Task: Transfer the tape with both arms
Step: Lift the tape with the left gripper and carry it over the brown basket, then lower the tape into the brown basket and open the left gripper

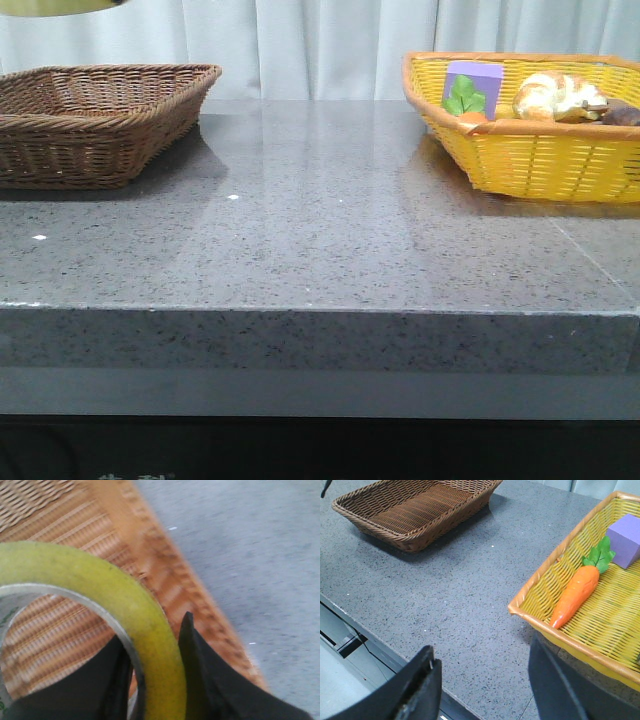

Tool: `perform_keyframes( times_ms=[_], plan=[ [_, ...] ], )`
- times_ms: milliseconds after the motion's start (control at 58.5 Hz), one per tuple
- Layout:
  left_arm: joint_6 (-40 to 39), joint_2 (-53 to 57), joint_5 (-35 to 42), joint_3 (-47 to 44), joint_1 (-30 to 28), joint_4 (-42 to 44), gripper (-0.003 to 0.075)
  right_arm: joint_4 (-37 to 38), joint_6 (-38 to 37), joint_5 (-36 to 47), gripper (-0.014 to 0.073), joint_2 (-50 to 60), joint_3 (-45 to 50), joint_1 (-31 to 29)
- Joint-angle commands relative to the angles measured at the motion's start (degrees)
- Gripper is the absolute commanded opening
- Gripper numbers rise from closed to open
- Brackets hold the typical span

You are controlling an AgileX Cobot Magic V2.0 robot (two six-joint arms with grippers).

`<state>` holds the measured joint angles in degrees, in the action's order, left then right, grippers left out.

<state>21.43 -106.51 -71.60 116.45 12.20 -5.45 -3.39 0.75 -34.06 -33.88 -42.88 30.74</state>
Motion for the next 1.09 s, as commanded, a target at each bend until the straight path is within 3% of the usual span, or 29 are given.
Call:
perform_keyframes(
  times_ms=[0,342,445,582,684,958,1078],
  plan=[
    [-0.4,1.9,3.2,1.5,-1.5,-1.1,0.0131,-0.3,0.1,4.0,0.042,0.0,-1.4,-0.2],
    [-0.9,-4.8,5.6,1.1,-2.3,-0.6,0.0153,-0.3,0.1,4.0,0.042,0.0,-1.4,-0.2],
    [-2.1,-6.6,7.1,1.1,-2.3,0.1,0.023,-0.3,0.1,4.0,0.042,0.0,-1.4,-0.2],
    [-2.1,-7.6,7.3,1.0,-2.3,0.1,0.0408,-0.3,0.1,4.0,0.042,0.0,-1.4,-0.2],
    [-2.2,-7.7,7.0,1.0,-2.3,0.1,0.0484,-0.3,0.1,4.0,0.042,0.0,-1.4,-0.2],
    [-3.8,-7.4,1.8,5.7,-2.3,-0.4,0.048,-0.3,0.1,4.0,0.042,0.0,-1.4,-0.2],
    [-7.8,-6.1,-0.3,8.4,-2.3,-0.8,0.048,-0.3,0.1,4.0,0.042,0.0,-1.4,-0.2]
  ],
)
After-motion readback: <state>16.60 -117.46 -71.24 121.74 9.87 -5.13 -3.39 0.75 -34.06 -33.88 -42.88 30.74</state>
